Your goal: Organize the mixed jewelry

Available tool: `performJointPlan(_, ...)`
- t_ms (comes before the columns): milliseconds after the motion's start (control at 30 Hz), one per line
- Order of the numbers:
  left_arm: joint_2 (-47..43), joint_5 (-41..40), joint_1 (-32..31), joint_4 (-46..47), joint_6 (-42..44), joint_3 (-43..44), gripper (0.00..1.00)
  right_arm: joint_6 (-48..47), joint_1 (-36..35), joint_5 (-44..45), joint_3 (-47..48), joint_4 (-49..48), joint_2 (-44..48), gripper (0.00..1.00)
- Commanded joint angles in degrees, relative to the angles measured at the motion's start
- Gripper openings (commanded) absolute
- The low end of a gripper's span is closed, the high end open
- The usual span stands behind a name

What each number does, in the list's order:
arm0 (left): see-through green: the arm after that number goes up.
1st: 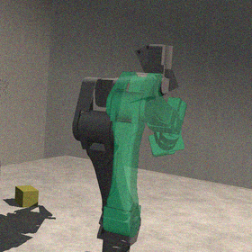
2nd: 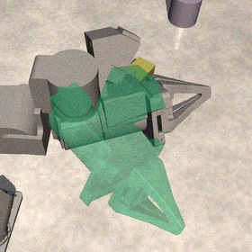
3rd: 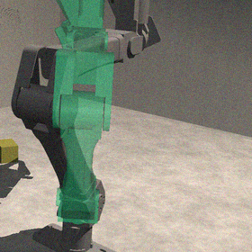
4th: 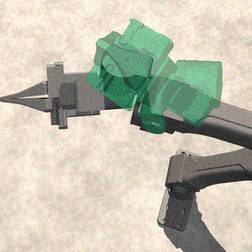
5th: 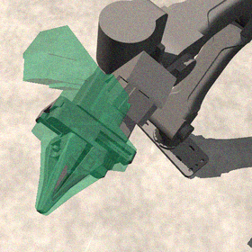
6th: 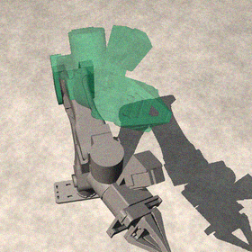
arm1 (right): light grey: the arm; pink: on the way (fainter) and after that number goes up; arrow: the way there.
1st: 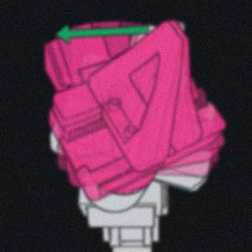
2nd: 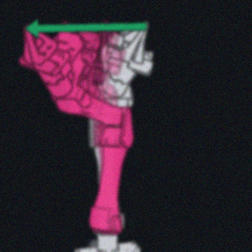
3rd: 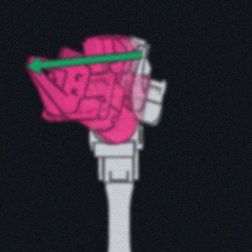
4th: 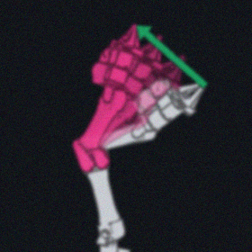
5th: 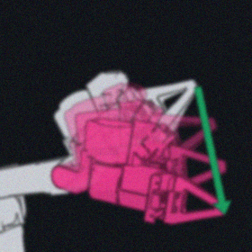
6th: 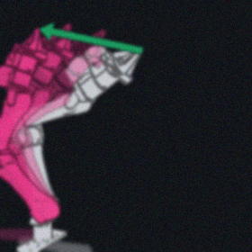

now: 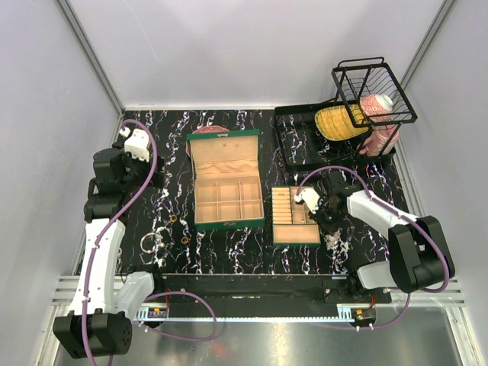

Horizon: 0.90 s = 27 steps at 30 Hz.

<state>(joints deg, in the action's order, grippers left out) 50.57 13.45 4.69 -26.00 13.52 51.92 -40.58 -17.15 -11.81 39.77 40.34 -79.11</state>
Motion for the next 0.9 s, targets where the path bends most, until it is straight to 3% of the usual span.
performJointPlan(0, -1.4, 2.4, 0.0, 2.2, 0.9, 0.8, 0.99, -0.6, -0.3, 2.8, 0.1, 2.2, 0.1, 0.00)
performJointPlan(500, -0.4, 23.0, -2.1, 0.0, -0.4, 4.5, 0.99, 2.1, -0.3, -0.1, 11.1, 13.4, 9.9, 0.00)
performJointPlan(867, 6.6, 26.7, -14.8, 0.0, -6.9, 14.0, 0.99, 9.5, -0.3, -8.2, 33.2, 19.5, 8.4, 0.00)
